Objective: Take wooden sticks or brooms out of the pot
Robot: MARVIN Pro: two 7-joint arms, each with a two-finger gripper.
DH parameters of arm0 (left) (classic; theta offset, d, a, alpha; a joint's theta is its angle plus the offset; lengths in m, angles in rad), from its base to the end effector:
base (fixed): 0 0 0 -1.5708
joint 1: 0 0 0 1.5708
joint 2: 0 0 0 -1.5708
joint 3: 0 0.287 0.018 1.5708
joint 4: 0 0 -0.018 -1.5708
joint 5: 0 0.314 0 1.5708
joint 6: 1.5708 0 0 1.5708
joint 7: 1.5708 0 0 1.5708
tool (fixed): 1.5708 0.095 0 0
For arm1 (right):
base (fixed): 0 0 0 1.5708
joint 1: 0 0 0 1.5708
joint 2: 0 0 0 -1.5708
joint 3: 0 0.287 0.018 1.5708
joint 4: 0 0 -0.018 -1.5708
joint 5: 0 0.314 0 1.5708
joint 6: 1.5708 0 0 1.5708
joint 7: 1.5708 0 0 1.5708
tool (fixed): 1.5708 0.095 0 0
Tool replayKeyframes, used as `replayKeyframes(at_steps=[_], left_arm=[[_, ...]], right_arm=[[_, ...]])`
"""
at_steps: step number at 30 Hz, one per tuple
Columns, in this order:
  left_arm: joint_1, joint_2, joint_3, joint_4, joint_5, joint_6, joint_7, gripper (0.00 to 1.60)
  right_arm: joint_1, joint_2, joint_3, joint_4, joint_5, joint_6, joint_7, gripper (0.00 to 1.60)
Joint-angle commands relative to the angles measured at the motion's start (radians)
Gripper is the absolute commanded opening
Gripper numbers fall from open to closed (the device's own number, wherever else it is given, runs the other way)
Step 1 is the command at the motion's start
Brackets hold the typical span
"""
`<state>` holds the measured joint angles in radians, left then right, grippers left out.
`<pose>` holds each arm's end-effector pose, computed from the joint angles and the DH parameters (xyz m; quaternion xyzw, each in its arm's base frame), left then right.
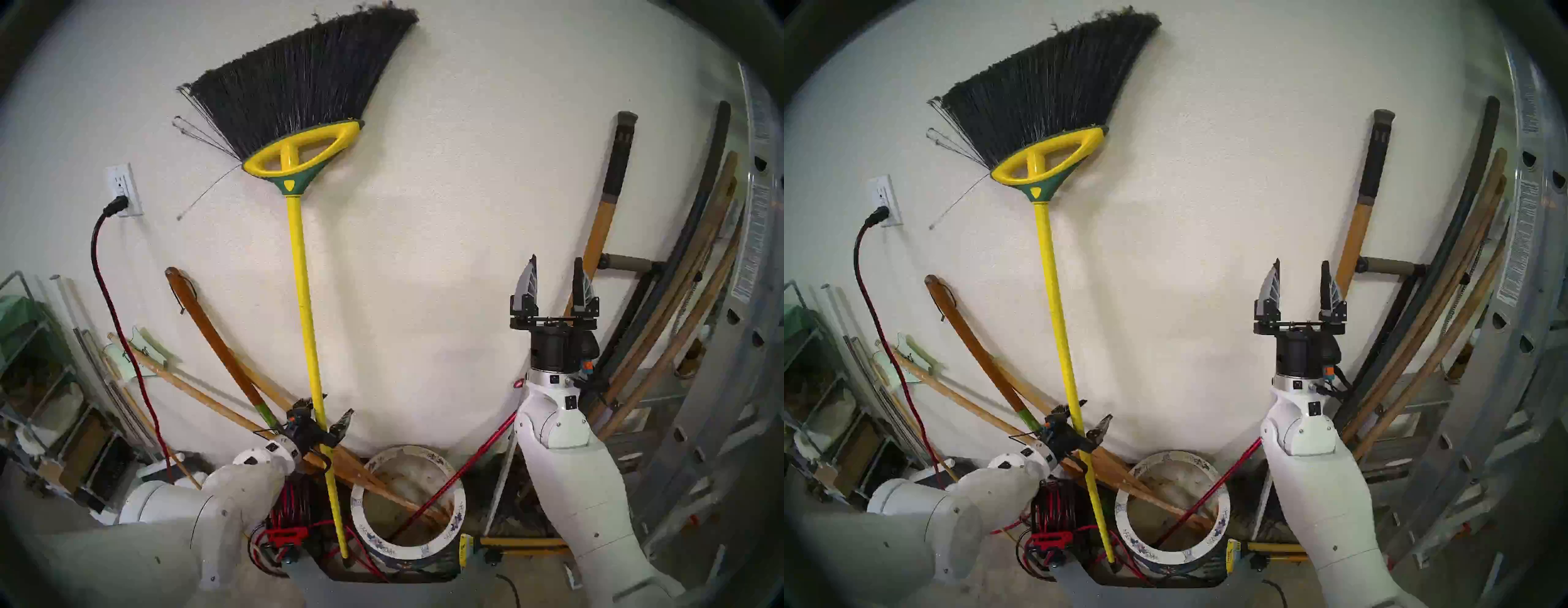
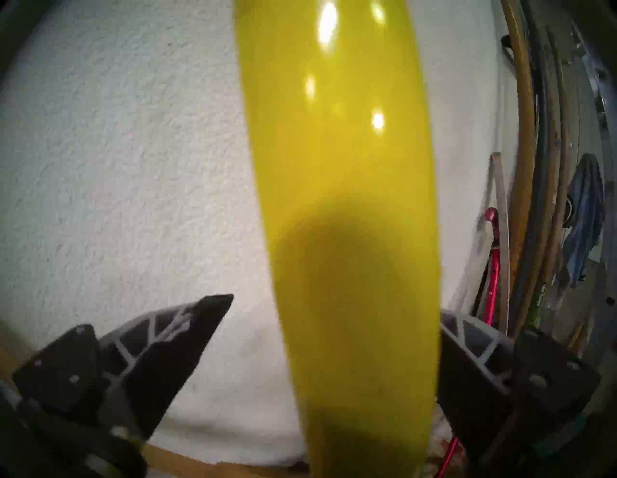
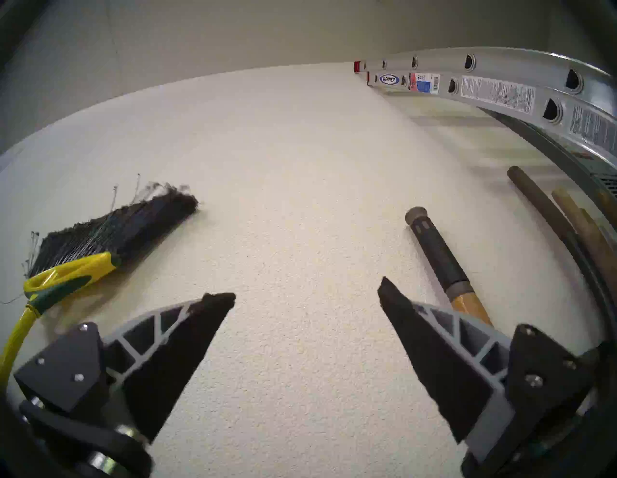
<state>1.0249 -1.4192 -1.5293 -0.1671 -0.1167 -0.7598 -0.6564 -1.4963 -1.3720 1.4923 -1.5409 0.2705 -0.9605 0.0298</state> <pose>0.4346 0.0414 -0.4905 0.7208 -0.1942 0.6434 0.1696 0.4048 -0.0353 -0.2085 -0.2864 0.0073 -0.9568 0.0488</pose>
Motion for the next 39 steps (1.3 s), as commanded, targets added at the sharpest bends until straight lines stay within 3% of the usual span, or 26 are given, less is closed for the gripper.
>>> replayKeyframes(at_steps=[1,11,22,32,39], left_arm=[[-0.030,-0.014,-0.001,-0.006,-0.003,-0.024,-0.016,1.60],[-0.037,-0.012,-0.025,-0.009,-0.021,-0.052,-0.037,1.60],[-0.024,-0.018,-0.081,-0.087,-0.077,-0.196,-0.125,1.60],[0.015,-0.039,-0.140,-0.221,-0.158,-0.200,-0.249,1.60],[0.044,-0.039,-0.171,-0.316,-0.209,-0.200,-0.273,1.60]], right_arm=[[-0.005,-0.038,0.013,-0.009,-0.015,0.001,0.020,1.60],[-0.006,-0.064,0.035,-0.007,-0.017,0.001,0.050,1.60],[-0.006,-0.080,0.050,-0.006,-0.014,0.001,0.074,1.60],[-0.006,-0.088,0.059,-0.005,-0.004,0.001,0.094,1.60],[-0.006,-0.092,0.063,-0.004,0.003,0.001,0.105,1.60]])
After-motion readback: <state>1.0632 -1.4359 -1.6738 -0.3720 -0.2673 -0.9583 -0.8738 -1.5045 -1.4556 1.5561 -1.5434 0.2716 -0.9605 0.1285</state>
